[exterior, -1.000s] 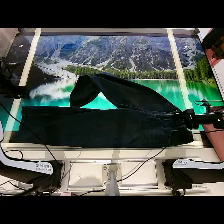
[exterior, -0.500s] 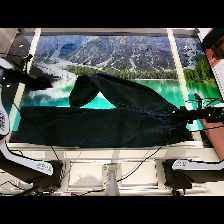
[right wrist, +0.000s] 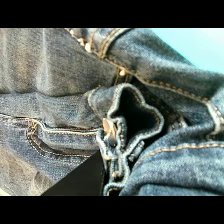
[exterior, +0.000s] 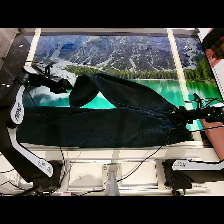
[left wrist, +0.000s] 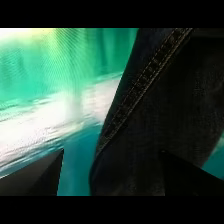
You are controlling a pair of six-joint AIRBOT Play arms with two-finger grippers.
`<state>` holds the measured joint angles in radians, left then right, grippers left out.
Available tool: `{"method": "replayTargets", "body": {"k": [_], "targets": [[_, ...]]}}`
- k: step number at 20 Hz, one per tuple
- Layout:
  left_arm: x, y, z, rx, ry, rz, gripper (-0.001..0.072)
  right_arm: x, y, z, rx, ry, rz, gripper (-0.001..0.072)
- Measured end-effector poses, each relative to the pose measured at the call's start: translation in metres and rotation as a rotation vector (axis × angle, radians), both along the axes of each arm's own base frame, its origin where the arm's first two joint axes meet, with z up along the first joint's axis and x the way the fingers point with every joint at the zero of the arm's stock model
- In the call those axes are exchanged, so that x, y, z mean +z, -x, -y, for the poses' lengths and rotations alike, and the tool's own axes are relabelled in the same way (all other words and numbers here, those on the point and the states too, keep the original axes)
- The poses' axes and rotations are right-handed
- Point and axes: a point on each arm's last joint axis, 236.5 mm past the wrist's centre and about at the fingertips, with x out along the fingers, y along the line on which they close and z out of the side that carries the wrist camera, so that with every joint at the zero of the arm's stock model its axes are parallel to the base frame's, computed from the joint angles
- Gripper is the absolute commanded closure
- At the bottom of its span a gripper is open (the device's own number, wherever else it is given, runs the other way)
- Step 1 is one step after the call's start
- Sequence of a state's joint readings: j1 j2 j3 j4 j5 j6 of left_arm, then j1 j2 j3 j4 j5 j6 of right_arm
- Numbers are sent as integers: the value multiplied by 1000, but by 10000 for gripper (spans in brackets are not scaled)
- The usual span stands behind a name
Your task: Fold the clothes and pants, and hang the long-sleeved shirts on hangers.
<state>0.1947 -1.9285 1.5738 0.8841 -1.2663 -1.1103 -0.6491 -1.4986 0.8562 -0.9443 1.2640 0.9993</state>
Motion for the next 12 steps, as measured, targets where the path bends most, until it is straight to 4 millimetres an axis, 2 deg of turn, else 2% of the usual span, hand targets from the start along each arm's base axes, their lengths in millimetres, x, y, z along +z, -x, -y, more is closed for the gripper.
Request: {"method": "replayTargets", "body": {"k": [4,5,6,7,9,10,11,12], "targets": [[-8,11,10,-60,29,-30,78,0,0,0,1,2,0,643],[-9,14,11,-72,29,-35,138,0,0,0,1,2,-1,643],[-11,16,12,-91,24,-34,299,0,0,0,1,2,-1,643],[-14,18,12,-106,18,-37,359,0,0,0,1,2,-1,643],[-17,21,18,-143,18,-35,363,0,0,0,1,2,-1,643],[-18,22,23,-154,22,-32,449,0,0,0,1,2,-1,643],[-20,21,25,-171,13,-21,598,0,0,0,2,2,-1,643],[-22,19,27,-184,2,-8,681,0,0,0,1,2,-1,643]]}}
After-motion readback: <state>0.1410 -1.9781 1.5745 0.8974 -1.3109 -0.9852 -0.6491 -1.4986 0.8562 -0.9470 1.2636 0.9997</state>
